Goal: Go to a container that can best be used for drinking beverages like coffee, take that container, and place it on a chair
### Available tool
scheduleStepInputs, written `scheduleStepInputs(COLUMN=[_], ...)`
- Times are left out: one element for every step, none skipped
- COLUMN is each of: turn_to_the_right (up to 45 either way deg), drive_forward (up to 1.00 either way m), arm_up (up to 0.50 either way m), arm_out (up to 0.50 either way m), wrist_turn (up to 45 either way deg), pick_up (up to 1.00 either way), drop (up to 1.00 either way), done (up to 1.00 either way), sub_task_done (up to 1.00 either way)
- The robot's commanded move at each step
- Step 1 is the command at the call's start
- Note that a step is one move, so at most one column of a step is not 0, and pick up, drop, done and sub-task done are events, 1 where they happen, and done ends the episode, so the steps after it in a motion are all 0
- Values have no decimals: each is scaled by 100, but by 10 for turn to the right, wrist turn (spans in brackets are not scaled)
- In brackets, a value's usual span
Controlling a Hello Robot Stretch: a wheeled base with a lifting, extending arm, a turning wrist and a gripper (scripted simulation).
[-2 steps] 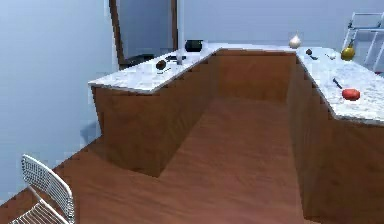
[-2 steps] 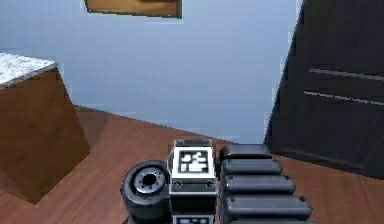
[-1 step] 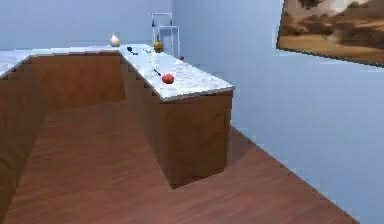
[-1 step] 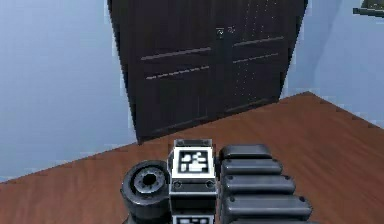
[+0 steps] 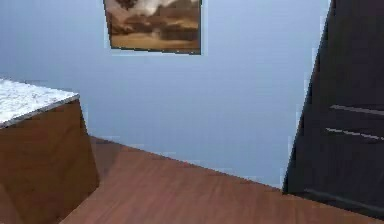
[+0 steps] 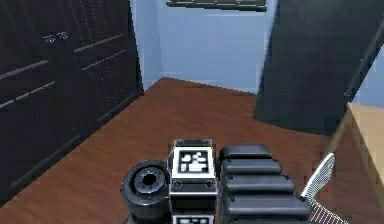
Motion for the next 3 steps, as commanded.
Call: scheduleStepInputs(turn_to_the_right=[450, 450, 450], drive_forward=[0, 0, 0], arm_up=[0, 0, 0], arm_out=[0, 0, 0], wrist_turn=[0, 0, 0], pick_up=[0, 0, 0], drop=[0, 0, 0], done=[0, 0, 0], sub_task_done=[0, 0, 0])
